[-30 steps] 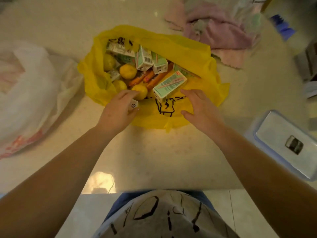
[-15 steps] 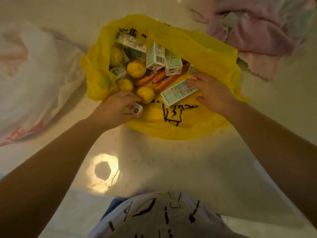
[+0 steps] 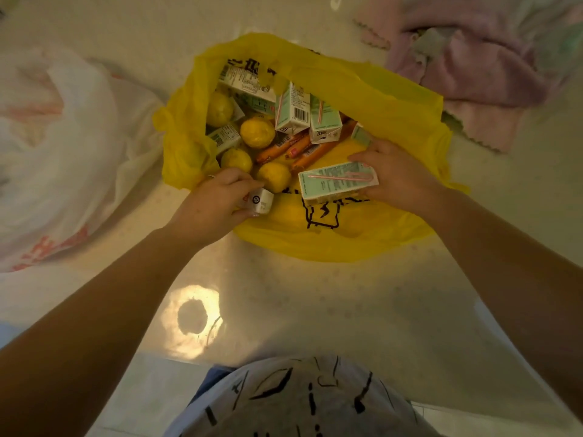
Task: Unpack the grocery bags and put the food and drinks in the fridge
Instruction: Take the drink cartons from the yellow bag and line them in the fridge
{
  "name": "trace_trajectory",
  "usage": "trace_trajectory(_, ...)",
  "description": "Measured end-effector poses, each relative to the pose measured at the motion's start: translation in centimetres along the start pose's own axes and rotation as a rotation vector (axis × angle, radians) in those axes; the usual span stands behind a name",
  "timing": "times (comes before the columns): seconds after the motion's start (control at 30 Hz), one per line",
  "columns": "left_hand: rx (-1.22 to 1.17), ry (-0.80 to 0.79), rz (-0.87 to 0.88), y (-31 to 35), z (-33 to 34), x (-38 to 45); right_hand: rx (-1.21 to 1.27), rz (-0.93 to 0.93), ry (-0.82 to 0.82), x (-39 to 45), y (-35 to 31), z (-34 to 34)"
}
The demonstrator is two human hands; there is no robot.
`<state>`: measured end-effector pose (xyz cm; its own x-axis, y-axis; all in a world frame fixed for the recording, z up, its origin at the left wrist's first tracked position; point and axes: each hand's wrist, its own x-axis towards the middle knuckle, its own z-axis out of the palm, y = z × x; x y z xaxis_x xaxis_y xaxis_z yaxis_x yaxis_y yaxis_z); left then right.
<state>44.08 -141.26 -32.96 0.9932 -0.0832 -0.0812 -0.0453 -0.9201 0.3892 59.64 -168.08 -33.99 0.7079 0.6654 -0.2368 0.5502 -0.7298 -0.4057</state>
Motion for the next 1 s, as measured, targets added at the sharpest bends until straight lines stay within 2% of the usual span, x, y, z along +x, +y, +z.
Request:
trace_trajectory(0.13, -0.067, 0.132, -0.023, 1.4, -1.1, -0.5, 0.266, 0.044, 0.087, -2.2, -2.6, -1.4)
trace_trajectory(0.23, -0.276, 0.255, -0.2, 3.3, -1.5, -1.2, 0.354, 0.001, 0.198, -3.6, -4.8, -2.6)
trace_trajectory(0.37, -0.605, 0.378, -0.355, 6.7, 0.0, -2.2, 0.343, -0.015, 0.238, -5.0, -6.2, -2.6)
trace_trajectory(0.5, -0.752, 0.393, -0.458, 8.2, 2.4, -2.9, 0.303, 0.018, 0.168, -5.6, -6.2, -0.8)
trace_trajectory(0.6, -0.679, 0.323, -0.43, 7.5, 2.2, -2.9, 0.431, 0.069, 0.19, -5.9, -6.3, 0.6)
trace_trajectory(0.77, -0.429, 0.016, -0.154, 4.9, 0.2, -2.0, 0.579, 0.166, 0.174, -6.0, -5.8, 1.5)
trace_trajectory(0.9, -0.425, -0.12, -0.094, 3.5, -0.9, -0.8, 0.571, 0.194, 0.13, -5.9, -5.3, 1.6)
trace_trajectory(1.0, -0.426, -0.157, -0.082, 3.7, -1.3, 0.1, 0.598, 0.196, 0.116, -5.9, -5.4, 1.4)
